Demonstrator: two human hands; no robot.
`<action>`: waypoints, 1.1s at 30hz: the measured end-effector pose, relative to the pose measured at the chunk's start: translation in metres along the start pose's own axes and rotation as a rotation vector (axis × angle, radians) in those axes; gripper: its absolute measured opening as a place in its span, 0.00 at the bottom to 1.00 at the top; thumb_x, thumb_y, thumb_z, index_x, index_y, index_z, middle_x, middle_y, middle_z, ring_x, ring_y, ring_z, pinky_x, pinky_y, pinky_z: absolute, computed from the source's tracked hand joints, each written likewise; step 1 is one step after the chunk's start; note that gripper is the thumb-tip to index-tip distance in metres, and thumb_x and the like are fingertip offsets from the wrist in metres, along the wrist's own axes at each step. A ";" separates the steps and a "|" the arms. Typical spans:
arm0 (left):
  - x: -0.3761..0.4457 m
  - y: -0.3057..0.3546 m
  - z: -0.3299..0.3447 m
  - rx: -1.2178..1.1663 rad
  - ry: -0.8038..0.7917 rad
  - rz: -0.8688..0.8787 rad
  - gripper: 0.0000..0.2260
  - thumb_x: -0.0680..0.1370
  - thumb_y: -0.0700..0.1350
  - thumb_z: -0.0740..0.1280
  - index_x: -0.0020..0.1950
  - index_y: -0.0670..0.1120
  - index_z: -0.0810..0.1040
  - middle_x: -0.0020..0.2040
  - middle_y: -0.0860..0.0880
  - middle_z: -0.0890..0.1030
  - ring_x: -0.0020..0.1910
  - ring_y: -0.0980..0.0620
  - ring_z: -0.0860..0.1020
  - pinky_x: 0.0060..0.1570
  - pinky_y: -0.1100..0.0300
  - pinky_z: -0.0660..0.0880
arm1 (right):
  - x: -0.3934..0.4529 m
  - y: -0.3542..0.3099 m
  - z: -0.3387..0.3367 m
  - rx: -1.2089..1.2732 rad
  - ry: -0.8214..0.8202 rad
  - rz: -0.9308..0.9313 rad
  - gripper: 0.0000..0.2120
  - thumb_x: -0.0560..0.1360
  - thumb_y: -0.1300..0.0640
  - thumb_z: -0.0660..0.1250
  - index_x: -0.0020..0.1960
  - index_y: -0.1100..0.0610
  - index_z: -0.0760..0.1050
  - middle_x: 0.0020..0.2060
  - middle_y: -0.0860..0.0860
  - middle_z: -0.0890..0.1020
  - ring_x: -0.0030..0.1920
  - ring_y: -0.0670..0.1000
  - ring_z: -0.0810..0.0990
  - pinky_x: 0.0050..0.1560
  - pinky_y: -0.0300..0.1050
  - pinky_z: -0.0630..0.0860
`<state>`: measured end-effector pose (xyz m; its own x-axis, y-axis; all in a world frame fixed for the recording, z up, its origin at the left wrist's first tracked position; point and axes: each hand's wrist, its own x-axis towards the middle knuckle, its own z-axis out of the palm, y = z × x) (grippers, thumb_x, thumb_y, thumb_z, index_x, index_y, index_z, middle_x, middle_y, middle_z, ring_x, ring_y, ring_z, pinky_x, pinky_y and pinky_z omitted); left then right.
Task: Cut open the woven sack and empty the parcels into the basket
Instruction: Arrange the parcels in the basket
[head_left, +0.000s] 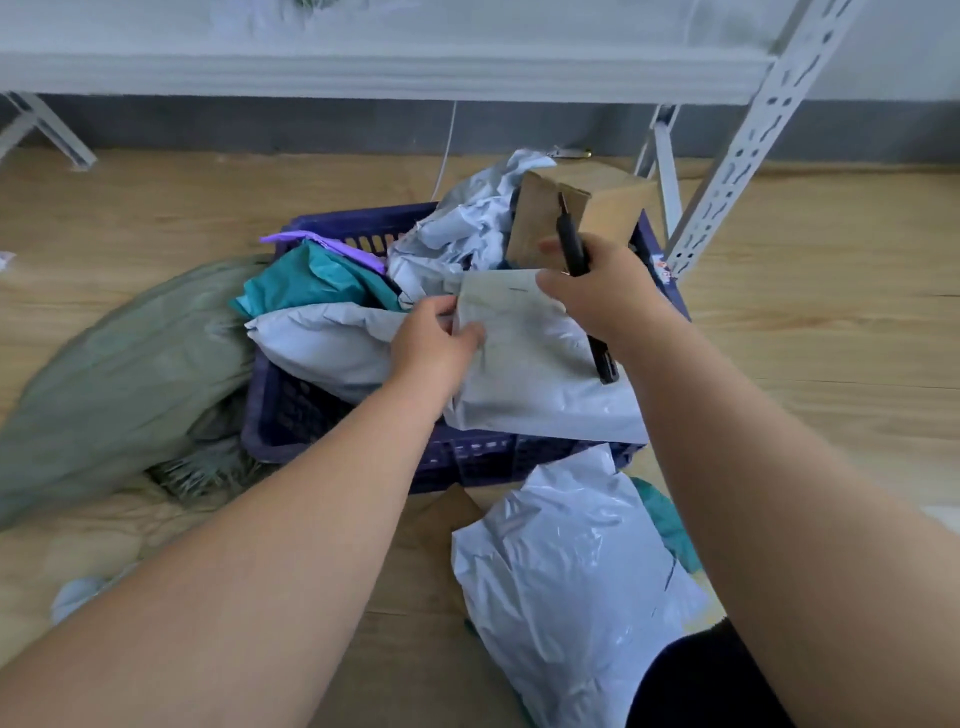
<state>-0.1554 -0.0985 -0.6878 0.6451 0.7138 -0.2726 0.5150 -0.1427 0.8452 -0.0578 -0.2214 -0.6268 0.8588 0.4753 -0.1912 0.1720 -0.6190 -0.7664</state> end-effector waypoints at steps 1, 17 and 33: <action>0.004 0.000 0.006 -0.019 0.027 -0.020 0.21 0.76 0.48 0.70 0.67 0.47 0.72 0.60 0.48 0.79 0.56 0.49 0.78 0.59 0.50 0.75 | 0.000 0.004 -0.005 -0.054 0.008 -0.011 0.16 0.74 0.56 0.64 0.62 0.52 0.75 0.49 0.53 0.82 0.50 0.57 0.80 0.53 0.52 0.77; -0.015 -0.008 0.032 0.920 -0.141 0.340 0.25 0.79 0.63 0.56 0.74 0.56 0.63 0.75 0.53 0.64 0.73 0.46 0.62 0.71 0.45 0.57 | 0.003 0.045 0.006 -0.457 0.015 0.004 0.14 0.76 0.58 0.60 0.61 0.52 0.73 0.49 0.54 0.81 0.48 0.58 0.78 0.39 0.46 0.71; -0.107 -0.122 0.048 0.439 -0.077 0.442 0.01 0.76 0.49 0.65 0.46 0.55 0.75 0.43 0.58 0.73 0.42 0.58 0.73 0.41 0.59 0.74 | -0.042 0.064 0.009 -0.364 -0.630 -0.018 0.10 0.74 0.63 0.61 0.48 0.53 0.79 0.36 0.53 0.85 0.32 0.46 0.82 0.30 0.36 0.75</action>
<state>-0.2607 -0.1902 -0.7839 0.8805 0.4738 0.0135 0.3635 -0.6932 0.6224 -0.0870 -0.2754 -0.6731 0.4318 0.6896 -0.5813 0.4278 -0.7240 -0.5411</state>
